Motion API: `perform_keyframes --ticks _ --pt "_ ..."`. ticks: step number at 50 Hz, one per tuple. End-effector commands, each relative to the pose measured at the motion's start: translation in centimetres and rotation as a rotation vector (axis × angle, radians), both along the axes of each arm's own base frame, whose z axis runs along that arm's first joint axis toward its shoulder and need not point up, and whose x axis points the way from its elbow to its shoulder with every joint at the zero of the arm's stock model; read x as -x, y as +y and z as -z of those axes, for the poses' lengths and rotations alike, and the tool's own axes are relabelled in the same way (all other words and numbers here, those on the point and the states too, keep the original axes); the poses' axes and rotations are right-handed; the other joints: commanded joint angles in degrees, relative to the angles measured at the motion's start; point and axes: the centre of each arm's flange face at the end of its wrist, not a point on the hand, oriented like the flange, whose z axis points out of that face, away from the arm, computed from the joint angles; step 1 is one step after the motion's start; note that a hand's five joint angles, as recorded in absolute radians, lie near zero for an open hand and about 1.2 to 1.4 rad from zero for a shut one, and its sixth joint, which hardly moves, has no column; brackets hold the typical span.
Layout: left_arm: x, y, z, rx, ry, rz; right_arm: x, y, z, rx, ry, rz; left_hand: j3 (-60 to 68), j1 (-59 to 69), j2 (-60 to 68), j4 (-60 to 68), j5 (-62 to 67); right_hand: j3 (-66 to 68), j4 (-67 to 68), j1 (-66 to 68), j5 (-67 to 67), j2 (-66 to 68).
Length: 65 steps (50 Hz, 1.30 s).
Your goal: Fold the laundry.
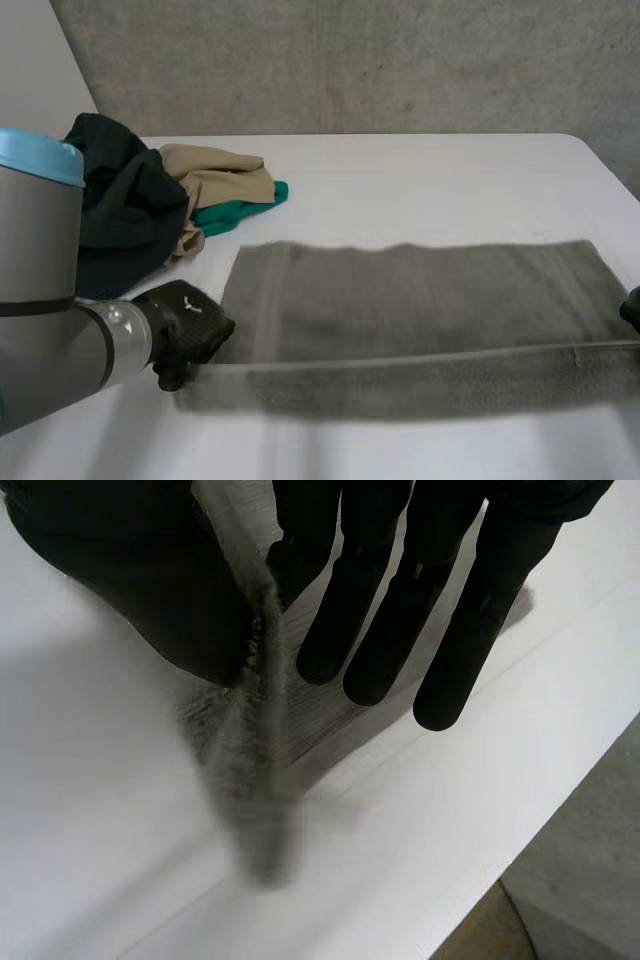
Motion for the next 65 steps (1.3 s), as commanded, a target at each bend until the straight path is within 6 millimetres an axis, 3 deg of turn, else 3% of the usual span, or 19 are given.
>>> perform_keyframes --ticks 1,6,8,14,18,23,26,29,30,33,34,35,39,43,49,56,58,63,65 --pt "2.4 -5.1 -1.0 0.174 0.065 -0.026 -0.7 -3.9 0.4 0.129 -0.058 0.039 11.56 13.77 11.26 11.29 12.53 11.92 11.57 14.45 11.76 12.56" --pt "3.9 -9.4 -2.1 0.299 0.076 -0.086 -1.3 -7.5 -0.2 0.234 -0.097 0.070 11.56 13.77 11.26 11.29 12.53 11.92 11.57 14.45 11.76 12.56" --pt "4.6 -11.2 -3.7 0.380 0.106 -0.113 -1.5 -9.4 -1.2 0.305 -0.111 0.092 11.56 13.77 11.26 11.29 12.53 11.92 11.57 14.45 11.76 12.56" --pt "6.4 -12.4 -6.1 0.462 0.169 -0.084 -2.7 -11.9 -2.4 0.384 -0.190 0.130 11.56 13.77 11.26 11.29 12.53 11.92 11.57 14.45 11.76 12.56" --pt "7.6 -12.5 -5.1 0.446 0.170 -0.056 -3.7 -12.4 -0.8 0.351 -0.222 0.123 11.56 13.77 11.26 11.29 12.53 11.92 11.57 14.45 11.76 12.56" --pt "8.2 -12.7 -2.3 0.413 0.109 -0.070 -4.4 -12.9 1.7 0.309 -0.173 0.083 11.56 13.77 11.26 11.29 12.53 11.92 11.57 14.45 11.76 12.56" --pt "8.1 -13.3 -2.1 0.436 0.086 -0.092 -4.5 -13.6 1.6 0.352 -0.166 0.068 11.56 13.77 11.26 11.29 12.53 11.92 11.57 14.45 11.76 12.56" --pt "8.1 -14.9 -4.3 0.570 0.134 -0.139 -4.8 -15.5 0.1 0.504 -0.199 0.070 11.56 13.77 11.26 11.29 12.53 11.92 11.57 14.45 11.76 12.56" --pt "8.0 -15.9 -6.4 0.665 0.194 -0.172 -4.9 -16.1 -0.8 0.566 -0.219 0.073 11.56 13.77 11.26 11.29 12.53 11.92 11.57 14.45 11.76 12.56" --pt "7.8 -16.7 -10.4 0.805 0.330 -0.207 -4.8 -18.4 -5.1 0.830 -0.341 0.106 11.56 13.77 11.26 11.29 12.53 11.92 11.57 14.45 11.76 12.56" --pt "7.5 -16.7 -13.3 0.892 0.439 -0.215 -4.6 -19.0 -7.8 0.962 -0.425 0.130 11.56 13.77 11.26 11.29 12.53 11.92 11.57 14.45 11.76 12.56" --pt "7.4 -16.6 -14.9 0.936 0.500 -0.213 -4.4 -19.1 -9.1 1.024 -0.472 0.144 11.56 13.77 11.26 11.29 12.53 11.92 11.57 14.45 11.76 12.56" --pt "7.1 -15.2 -20.7 1.096 0.747 -0.150 -3.6 -17.9 -16.2 1.275 -0.726 0.143 11.56 13.77 11.26 11.29 12.53 11.92 11.57 14.45 11.76 12.56" --pt "6.7 -14.2 -23.0 1.163 0.848 -0.114 -3.9 -16.0 -18.3 1.292 -0.825 0.095 11.56 13.77 11.26 11.29 12.53 11.92 11.57 14.45 11.76 12.56" --pt "6.5 -14.7 -21.0 1.100 0.799 -0.142 -4.5 -15.9 -16.0 1.192 -0.798 0.057 11.56 13.77 11.26 11.29 12.53 11.92 11.57 14.45 11.76 12.56" --pt "6.1 -16.3 -14.9 0.935 0.688 -0.202 -4.7 -15.7 -11.5 0.996 -0.706 0.097 11.56 13.77 11.26 11.29 12.53 11.92 11.57 14.45 11.76 12.56" --pt "6.0 -16.4 -12.6 0.873 0.647 -0.208 -4.6 -15.5 -9.3 0.902 -0.670 0.119 11.56 13.77 11.26 11.29 12.53 11.92 11.57 14.45 11.76 12.56" --pt "6.0 -15.3 -6.7 0.716 0.542 -0.210 -3.8 -14.1 -3.5 0.662 -0.597 0.176 11.56 13.77 11.26 11.29 12.53 11.92 11.57 14.45 11.76 12.56" --pt "5.8 -14.7 -5.3 0.674 0.509 -0.208 -3.6 -13.5 -2.2 0.604 -0.577 0.187 11.56 13.77 11.26 11.29 12.53 11.92 11.57 14.45 11.76 12.56"
